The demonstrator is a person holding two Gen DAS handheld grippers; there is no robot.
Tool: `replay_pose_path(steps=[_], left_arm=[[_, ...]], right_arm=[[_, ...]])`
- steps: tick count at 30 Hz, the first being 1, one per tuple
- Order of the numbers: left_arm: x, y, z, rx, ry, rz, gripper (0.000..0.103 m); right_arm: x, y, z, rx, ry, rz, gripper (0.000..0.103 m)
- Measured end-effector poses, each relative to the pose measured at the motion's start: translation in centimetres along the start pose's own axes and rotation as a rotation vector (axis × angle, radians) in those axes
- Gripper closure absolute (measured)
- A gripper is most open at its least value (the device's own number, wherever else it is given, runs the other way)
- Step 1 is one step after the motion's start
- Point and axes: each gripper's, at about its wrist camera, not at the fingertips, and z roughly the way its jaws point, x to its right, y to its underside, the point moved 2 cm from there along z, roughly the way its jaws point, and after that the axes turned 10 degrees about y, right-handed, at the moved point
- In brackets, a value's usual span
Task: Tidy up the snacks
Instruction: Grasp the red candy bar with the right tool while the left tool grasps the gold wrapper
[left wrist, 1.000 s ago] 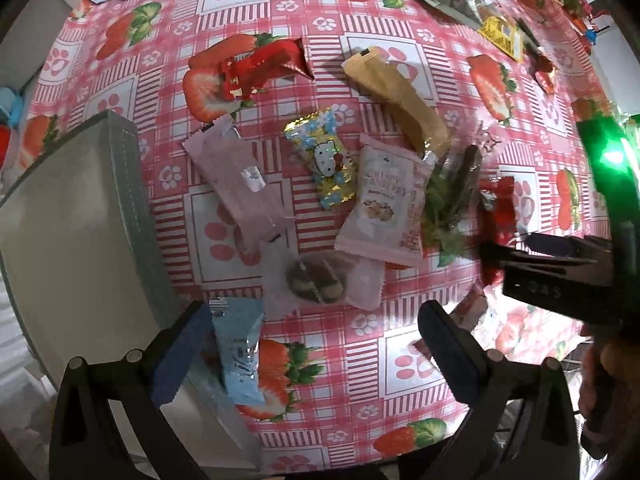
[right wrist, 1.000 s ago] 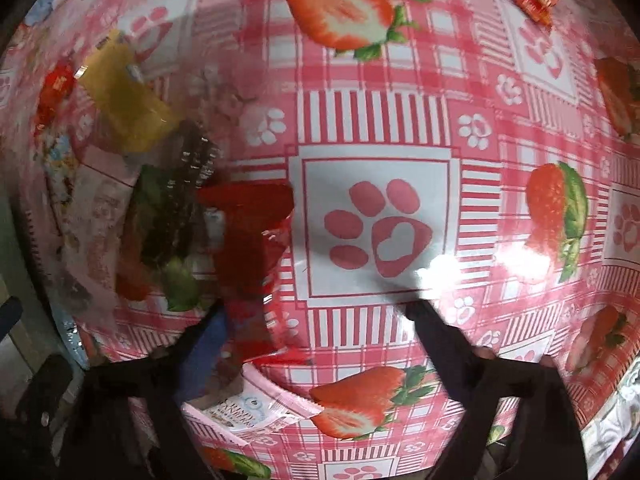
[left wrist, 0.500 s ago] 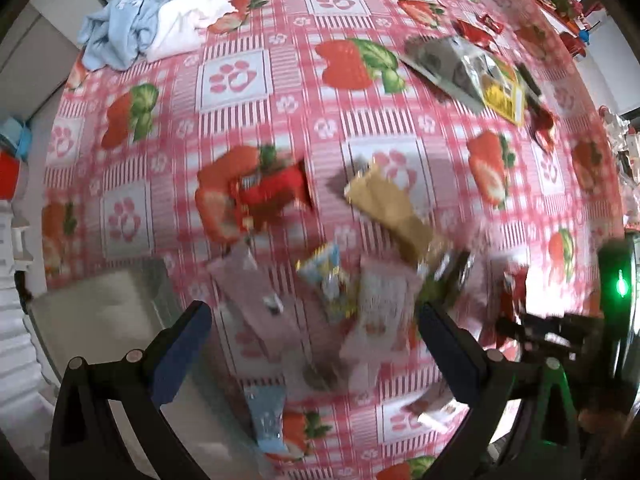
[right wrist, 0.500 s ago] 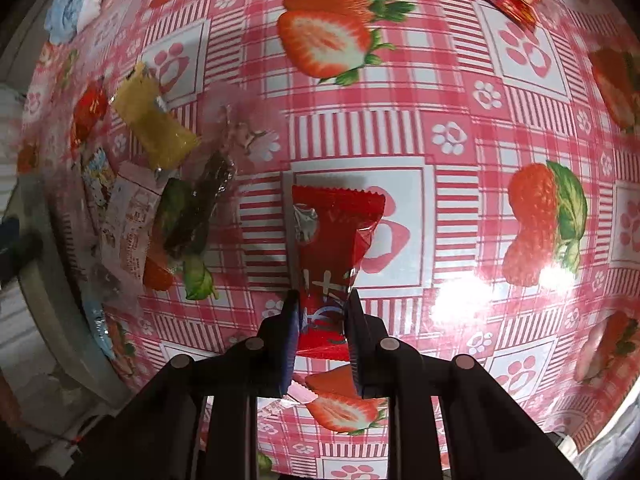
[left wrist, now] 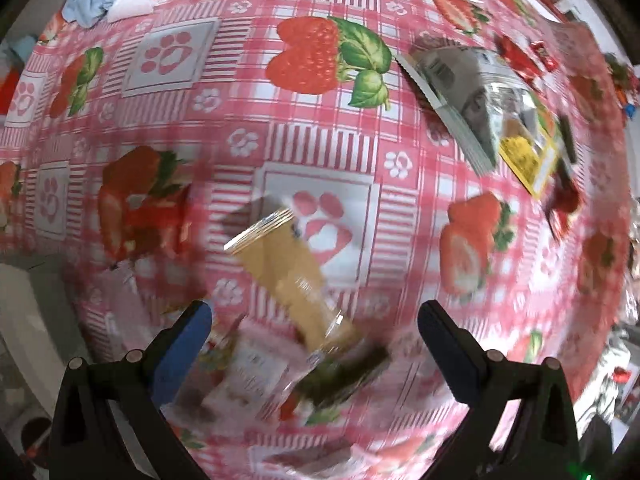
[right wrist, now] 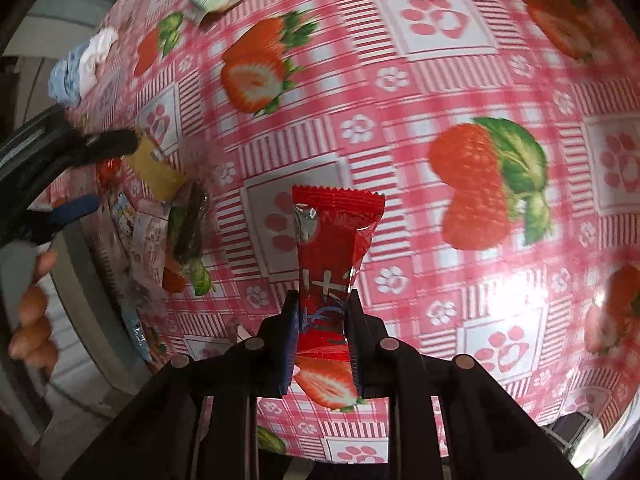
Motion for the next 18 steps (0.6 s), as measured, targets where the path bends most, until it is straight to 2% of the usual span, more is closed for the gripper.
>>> replay_pose_path(steps=[4, 5, 8, 11, 13, 14, 15, 16, 17, 18], left_arm=[[0.9, -1.0, 2.4, -0.027, -0.055, -0.021, 0.000], [0.8, -1.1, 2.9, -0.037, -0.069, -0.036, 0.000], [0.9, -1.3, 4.8, -0.070, -0.067, -0.079, 0.001], [0.8, -1.4, 5.6, -0.099, -0.040, -0.110, 0.009], [0.9, -1.4, 5.2, -0.099, -0.044, -0.089, 0.016], [1.2, -1.4, 4.8, -0.088, -0.047, -0.066, 0.027], [1.4, -1.4, 4.3, -0.076, -0.053, -0.041, 0.045], [1.9, -1.5, 3.9, -0.065, -0.057, -0.006, 0.056], [2.2, -1.7, 3.7, -0.063, -0.067, 0.027, 0.078], [2.6, -1.7, 3.7, -0.065, -0.079, 0.058, 0.078]], right_arm=[[2.2, 0.2, -1.1, 0.001, -0.025, 0.028, 0.080], [3.0, 0.5, -0.3, -0.003, -0.023, 0.037, 0.080], [4.0, 1.4, -0.3, -0.008, -0.025, 0.050, 0.080], [4.8, 1.6, -0.8, -0.011, -0.026, 0.062, 0.080], [4.2, 2.5, -0.8, -0.016, -0.016, 0.073, 0.080], [4.5, 2.6, -0.9, -0.016, -0.014, 0.076, 0.080], [4.4, 2.7, -0.8, -0.018, -0.010, 0.078, 0.080], [4.5, 2.7, -0.9, -0.018, -0.006, 0.080, 0.080], [4.7, 2.6, -1.1, -0.017, -0.003, 0.084, 0.080], [4.6, 2.7, -1.1, -0.016, 0.000, 0.086, 0.080]])
